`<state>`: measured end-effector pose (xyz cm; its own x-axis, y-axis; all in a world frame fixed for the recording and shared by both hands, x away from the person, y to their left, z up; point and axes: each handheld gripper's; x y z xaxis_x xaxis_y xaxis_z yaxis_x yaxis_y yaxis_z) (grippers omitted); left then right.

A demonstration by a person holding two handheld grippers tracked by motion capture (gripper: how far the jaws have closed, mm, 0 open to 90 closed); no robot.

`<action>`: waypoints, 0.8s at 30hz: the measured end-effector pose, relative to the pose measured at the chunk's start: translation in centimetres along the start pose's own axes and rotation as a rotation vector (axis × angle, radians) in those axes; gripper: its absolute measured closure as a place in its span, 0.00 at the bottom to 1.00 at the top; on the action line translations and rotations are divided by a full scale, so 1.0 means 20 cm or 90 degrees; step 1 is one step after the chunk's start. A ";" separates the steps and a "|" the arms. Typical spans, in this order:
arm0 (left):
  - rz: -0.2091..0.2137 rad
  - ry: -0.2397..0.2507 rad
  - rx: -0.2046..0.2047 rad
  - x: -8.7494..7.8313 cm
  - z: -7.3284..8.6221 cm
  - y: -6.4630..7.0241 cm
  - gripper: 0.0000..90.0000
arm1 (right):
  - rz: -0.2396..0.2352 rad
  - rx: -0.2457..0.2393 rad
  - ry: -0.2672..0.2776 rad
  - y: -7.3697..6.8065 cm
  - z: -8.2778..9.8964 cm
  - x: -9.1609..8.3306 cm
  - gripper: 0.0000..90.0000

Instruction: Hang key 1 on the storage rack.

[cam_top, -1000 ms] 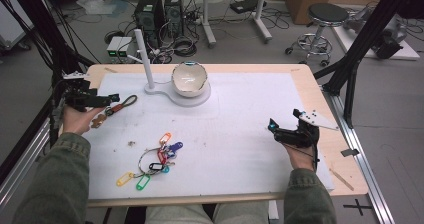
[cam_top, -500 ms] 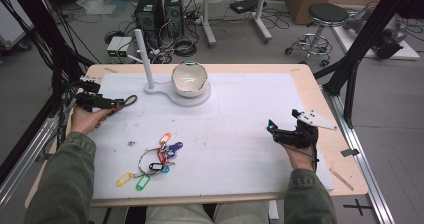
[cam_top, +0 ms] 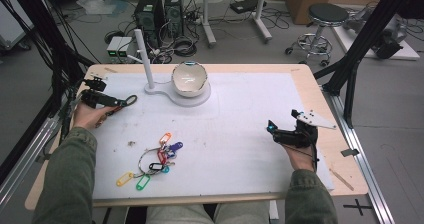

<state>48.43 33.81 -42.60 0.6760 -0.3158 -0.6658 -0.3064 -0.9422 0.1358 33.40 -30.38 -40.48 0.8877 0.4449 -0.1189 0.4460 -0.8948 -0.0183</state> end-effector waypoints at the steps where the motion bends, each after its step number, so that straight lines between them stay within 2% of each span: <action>1: 0.002 -0.001 0.000 0.01 0.00 0.00 0.03 | -0.002 -0.004 0.001 0.00 0.00 0.00 0.01; 4: 0.008 -0.015 0.014 0.02 0.01 0.00 0.10 | 0.000 0.000 -0.005 0.00 0.00 0.00 0.01; 6: 0.019 -0.012 0.016 0.02 0.02 0.00 0.14 | 0.000 -0.001 -0.006 0.00 0.00 0.00 0.01; 8: 0.029 -0.014 0.021 0.02 0.02 0.00 0.24 | 0.000 -0.007 -0.005 -0.01 0.00 0.00 0.01; 11: 0.034 -0.018 0.033 0.02 0.02 0.01 0.28 | 0.003 -0.008 -0.005 -0.01 0.00 0.00 0.01; 15: 0.025 -0.026 0.048 0.01 0.02 0.04 0.37 | 0.015 -0.007 0.012 0.00 -0.01 -0.01 0.01; 16: 0.027 -0.024 0.052 0.00 0.01 0.05 0.45 | 0.014 -0.002 0.009 0.00 0.00 -0.01 0.01; 17: 0.027 -0.025 0.057 0.00 0.01 0.05 0.45 | 0.014 -0.002 0.009 0.00 0.00 -0.01 0.01; 19: 0.030 -0.028 0.064 -0.01 0.01 0.06 0.53 | 0.014 -0.004 0.010 0.00 0.00 -0.01 0.01; 24: 0.004 -0.045 0.088 -0.01 0.02 0.07 0.68 | 0.018 -0.003 0.016 0.00 -0.01 -0.02 0.01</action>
Point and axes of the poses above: each handheld gripper's, and its own axes: x roughly forward along the jaws, z roughly out of its underside, y roughly to its right, and after that the axes turned 11 degrees about y, right-handed
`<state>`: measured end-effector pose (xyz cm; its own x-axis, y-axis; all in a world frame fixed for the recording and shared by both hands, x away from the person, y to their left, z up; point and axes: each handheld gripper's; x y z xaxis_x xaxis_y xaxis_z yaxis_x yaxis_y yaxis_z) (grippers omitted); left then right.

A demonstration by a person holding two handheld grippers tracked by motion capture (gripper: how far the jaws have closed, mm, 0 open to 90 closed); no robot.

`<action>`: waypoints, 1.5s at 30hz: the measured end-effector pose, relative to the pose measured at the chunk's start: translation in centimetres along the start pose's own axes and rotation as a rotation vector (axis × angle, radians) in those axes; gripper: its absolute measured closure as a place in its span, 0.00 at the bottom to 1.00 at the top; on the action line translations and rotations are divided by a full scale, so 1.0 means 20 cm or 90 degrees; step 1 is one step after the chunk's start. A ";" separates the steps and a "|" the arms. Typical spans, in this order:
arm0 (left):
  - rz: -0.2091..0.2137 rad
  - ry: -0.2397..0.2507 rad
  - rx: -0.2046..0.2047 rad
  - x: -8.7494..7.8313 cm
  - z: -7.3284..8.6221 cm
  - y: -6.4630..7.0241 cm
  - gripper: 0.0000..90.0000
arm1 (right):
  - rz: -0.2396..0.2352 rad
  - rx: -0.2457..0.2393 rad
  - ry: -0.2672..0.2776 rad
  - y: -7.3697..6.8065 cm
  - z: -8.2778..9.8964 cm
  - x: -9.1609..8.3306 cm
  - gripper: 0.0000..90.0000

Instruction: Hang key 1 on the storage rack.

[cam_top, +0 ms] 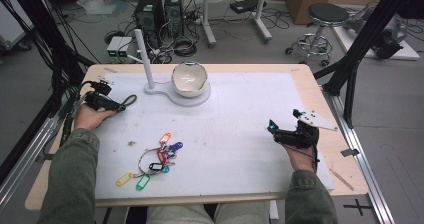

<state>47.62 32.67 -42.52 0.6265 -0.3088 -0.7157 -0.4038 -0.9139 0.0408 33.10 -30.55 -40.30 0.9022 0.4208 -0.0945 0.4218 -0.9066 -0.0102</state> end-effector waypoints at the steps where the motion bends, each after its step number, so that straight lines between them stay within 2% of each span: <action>1: -0.003 -0.001 0.003 0.00 0.00 0.00 0.72 | 0.001 0.000 0.000 0.00 0.00 0.00 0.01; 2: -0.007 -0.001 0.009 0.00 0.00 0.01 0.76 | 0.001 0.002 0.001 0.00 0.00 0.00 0.01; 4: -0.012 -0.003 0.022 0.00 0.00 0.02 0.77 | 0.001 0.003 0.002 0.00 0.00 0.00 0.01; 6: -0.006 -0.004 0.024 0.00 0.00 0.02 0.77 | 0.002 0.000 0.001 0.00 0.00 0.00 0.01; 9: 0.006 -0.002 0.016 0.00 -0.01 0.03 0.78 | 0.001 0.000 0.001 0.01 0.00 0.00 0.01; 12: 0.028 0.010 -0.005 0.00 -0.01 0.04 0.78 | -0.001 0.001 0.001 0.01 0.00 0.00 0.01; 14: 0.035 0.014 -0.003 0.00 -0.01 0.06 0.77 | -0.004 0.001 -0.001 0.01 0.00 0.00 0.01; 19: 0.040 0.029 -0.019 -0.02 -0.03 0.08 0.77 | -0.002 0.003 0.003 0.01 0.00 0.00 0.01; 22: 0.040 0.029 -0.014 -0.04 -0.04 0.08 0.77 | -0.005 0.005 0.003 0.01 0.00 -0.01 0.01; 26: 0.036 0.035 -0.020 -0.08 -0.05 0.08 0.77 | -0.005 0.008 0.004 0.01 0.00 -0.01 0.01; 28: 0.026 0.031 -0.009 -0.11 -0.05 0.07 0.77 | -0.006 0.009 0.004 0.01 0.00 -0.01 0.01; 32: 0.030 0.048 -0.018 -0.15 -0.07 0.07 0.77 | -0.005 0.008 0.006 0.01 0.00 -0.01 0.01; 41: 0.052 0.108 -0.053 -0.26 -0.10 0.05 0.78 | -0.003 0.006 0.010 0.01 0.00 -0.01 0.01; 45: 0.084 0.133 -0.066 -0.30 -0.12 0.05 0.78 | -0.005 0.004 0.007 0.00 0.00 -0.01 0.01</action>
Point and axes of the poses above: each handheld gripper's, and its own axes: x roughly forward along the jaws, z roughly out of its underside, y roughly to its right, and after that the axes turned 11 degrees about y, right-handed
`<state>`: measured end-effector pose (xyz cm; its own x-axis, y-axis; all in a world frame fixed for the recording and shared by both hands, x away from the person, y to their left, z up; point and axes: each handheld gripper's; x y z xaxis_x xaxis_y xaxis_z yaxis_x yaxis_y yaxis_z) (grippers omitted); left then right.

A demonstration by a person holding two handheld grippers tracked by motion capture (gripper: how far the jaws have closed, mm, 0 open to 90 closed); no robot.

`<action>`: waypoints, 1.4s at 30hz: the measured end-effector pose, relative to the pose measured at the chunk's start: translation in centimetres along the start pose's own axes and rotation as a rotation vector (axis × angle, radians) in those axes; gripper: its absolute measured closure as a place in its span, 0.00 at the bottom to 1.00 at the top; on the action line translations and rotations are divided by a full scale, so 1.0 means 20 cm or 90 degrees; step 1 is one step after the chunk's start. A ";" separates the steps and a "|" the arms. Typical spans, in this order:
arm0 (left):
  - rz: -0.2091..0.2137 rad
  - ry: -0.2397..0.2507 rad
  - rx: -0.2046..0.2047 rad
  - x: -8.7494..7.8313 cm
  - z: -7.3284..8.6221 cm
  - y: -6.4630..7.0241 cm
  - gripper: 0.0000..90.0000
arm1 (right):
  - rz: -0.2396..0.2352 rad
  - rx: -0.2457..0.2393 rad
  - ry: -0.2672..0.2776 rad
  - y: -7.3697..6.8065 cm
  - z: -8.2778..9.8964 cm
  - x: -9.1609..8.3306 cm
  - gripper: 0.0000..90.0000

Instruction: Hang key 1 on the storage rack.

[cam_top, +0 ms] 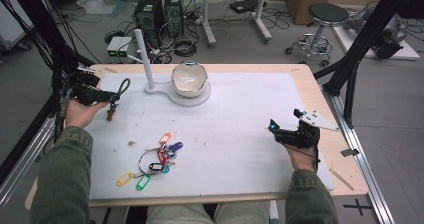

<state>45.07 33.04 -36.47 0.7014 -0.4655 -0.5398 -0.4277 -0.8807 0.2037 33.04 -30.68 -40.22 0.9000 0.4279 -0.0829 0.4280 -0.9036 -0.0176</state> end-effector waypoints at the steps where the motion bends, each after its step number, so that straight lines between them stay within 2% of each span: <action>1: 0.004 0.004 0.001 -0.01 -0.01 0.00 0.78 | 0.000 0.000 0.000 0.00 0.00 0.00 0.01; 4: 0.004 0.011 -0.001 -0.02 -0.02 0.01 0.78 | -0.001 0.000 0.001 0.00 0.00 0.00 0.01; 10: 0.008 0.026 -0.025 -0.05 -0.03 -0.02 0.78 | -0.003 0.003 -0.002 0.00 0.00 0.00 0.01; 13: 0.013 0.043 -0.034 -0.07 -0.04 -0.02 0.78 | -0.003 0.002 -0.003 0.00 0.00 0.00 0.01; 17: 0.021 0.072 -0.060 -0.09 -0.04 -0.04 0.78 | -0.005 -0.001 -0.002 0.00 0.00 0.01 0.01; 20: 0.037 0.088 -0.067 -0.10 -0.05 -0.04 0.78 | -0.005 0.001 -0.004 0.00 0.00 0.01 0.01; 25: 0.037 0.110 -0.084 -0.12 -0.06 -0.05 0.78 | -0.005 -0.002 -0.005 -0.01 0.00 0.01 0.01; 27: 0.037 0.104 -0.087 -0.12 -0.07 -0.05 0.78 | -0.006 -0.001 -0.006 -0.01 0.00 0.01 0.01; 29: 0.027 0.091 -0.068 -0.12 -0.10 -0.03 0.78 | -0.007 -0.004 -0.005 -0.01 0.00 0.01 0.01; 31: 0.033 0.090 -0.059 -0.12 -0.13 -0.01 0.78 | -0.006 -0.002 -0.006 -0.01 0.00 0.01 0.01; 36: 0.031 0.083 -0.059 -0.10 -0.18 0.01 0.78 | -0.007 -0.001 -0.008 -0.01 0.00 0.01 0.01; 42: 0.038 0.073 -0.077 -0.09 -0.23 0.00 0.78 | -0.005 -0.001 -0.006 -0.01 0.00 0.00 0.01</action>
Point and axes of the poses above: each handheld gripper's, and its own axes: x roughly forward along the jaws, z roughly out of its underside, y roughly to its right, and after that the axes turned 11 degrees about y, right-handed
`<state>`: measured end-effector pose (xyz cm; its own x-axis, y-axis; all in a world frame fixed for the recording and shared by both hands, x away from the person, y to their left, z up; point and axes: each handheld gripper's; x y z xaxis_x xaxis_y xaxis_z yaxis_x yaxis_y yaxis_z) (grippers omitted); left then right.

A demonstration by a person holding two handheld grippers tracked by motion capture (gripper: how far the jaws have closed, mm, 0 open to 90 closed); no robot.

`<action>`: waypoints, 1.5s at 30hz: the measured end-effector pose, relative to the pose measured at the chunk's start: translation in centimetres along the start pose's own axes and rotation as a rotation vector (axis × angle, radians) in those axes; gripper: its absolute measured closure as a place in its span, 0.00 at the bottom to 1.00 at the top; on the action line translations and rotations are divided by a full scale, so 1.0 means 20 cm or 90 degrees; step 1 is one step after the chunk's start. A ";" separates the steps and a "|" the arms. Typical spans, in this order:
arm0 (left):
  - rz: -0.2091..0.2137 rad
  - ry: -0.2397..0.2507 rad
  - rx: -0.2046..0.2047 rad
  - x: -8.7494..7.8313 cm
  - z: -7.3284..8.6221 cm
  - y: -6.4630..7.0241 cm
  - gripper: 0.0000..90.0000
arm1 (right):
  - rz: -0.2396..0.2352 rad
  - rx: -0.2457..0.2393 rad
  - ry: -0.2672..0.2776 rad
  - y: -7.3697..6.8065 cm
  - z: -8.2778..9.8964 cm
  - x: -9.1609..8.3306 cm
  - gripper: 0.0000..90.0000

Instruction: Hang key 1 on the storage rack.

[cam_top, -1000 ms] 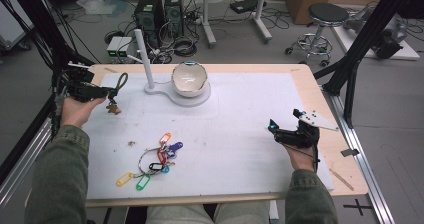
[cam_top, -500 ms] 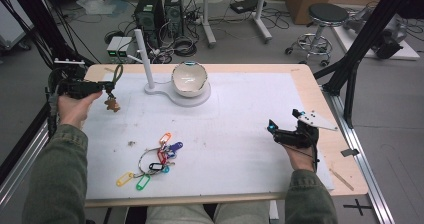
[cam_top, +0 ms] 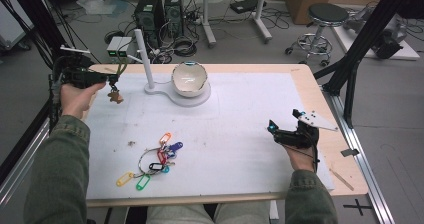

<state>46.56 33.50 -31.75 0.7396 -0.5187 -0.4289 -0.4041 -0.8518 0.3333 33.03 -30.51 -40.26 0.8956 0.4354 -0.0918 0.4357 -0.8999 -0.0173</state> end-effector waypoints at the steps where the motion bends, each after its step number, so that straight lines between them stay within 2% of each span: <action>1: 0.000 0.002 0.000 0.00 -0.01 0.00 0.78 | 0.002 0.001 0.003 0.00 0.00 0.00 0.01; 6: 0.010 0.015 -0.027 0.01 -0.04 -0.03 0.78 | 0.003 0.003 0.000 0.00 0.00 0.00 0.01; 8: 0.015 0.008 -0.034 0.03 -0.04 -0.04 0.78 | 0.002 0.001 0.000 0.00 0.00 0.00 0.01; 10: 0.004 0.002 -0.035 0.04 -0.04 -0.05 0.78 | 0.000 0.000 0.001 0.01 0.00 0.01 0.01; 14: -0.001 0.023 -0.079 0.06 -0.04 -0.09 0.78 | 0.000 0.002 0.000 0.01 0.00 0.01 0.01; 18: 0.008 0.028 -0.099 0.08 -0.03 -0.12 0.79 | 0.000 0.000 0.001 0.01 0.00 0.01 0.01; 26: 0.024 0.032 -0.112 0.15 -0.01 -0.11 0.78 | 0.000 -0.005 0.000 0.00 0.00 0.00 0.01; 29: 0.021 0.028 -0.117 0.16 -0.01 -0.12 0.78 | -0.001 -0.013 -0.003 0.00 0.00 0.00 0.01; 33: 0.031 0.031 -0.127 0.15 -0.01 -0.13 0.78 | 0.000 -0.014 -0.006 0.00 0.00 0.00 0.01; 38: 0.043 0.021 -0.134 0.17 -0.01 -0.13 0.78 | -0.002 -0.015 -0.007 0.00 0.00 0.01 0.01; 45: 0.048 0.004 -0.125 0.19 0.00 -0.12 0.78 | -0.001 -0.014 -0.007 -0.01 0.00 0.00 0.01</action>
<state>50.26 33.51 -34.21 0.7149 -0.5799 -0.3907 -0.3468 -0.7792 0.5220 33.03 -30.39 -40.33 0.8937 0.4368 -0.1028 0.4395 -0.8982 0.0045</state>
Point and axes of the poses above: each handheld gripper's, and its own axes: x roughly forward along the jaws, z roughly out of its underside, y roughly to its right, and after that the axes turned 11 degrees about y, right-handed
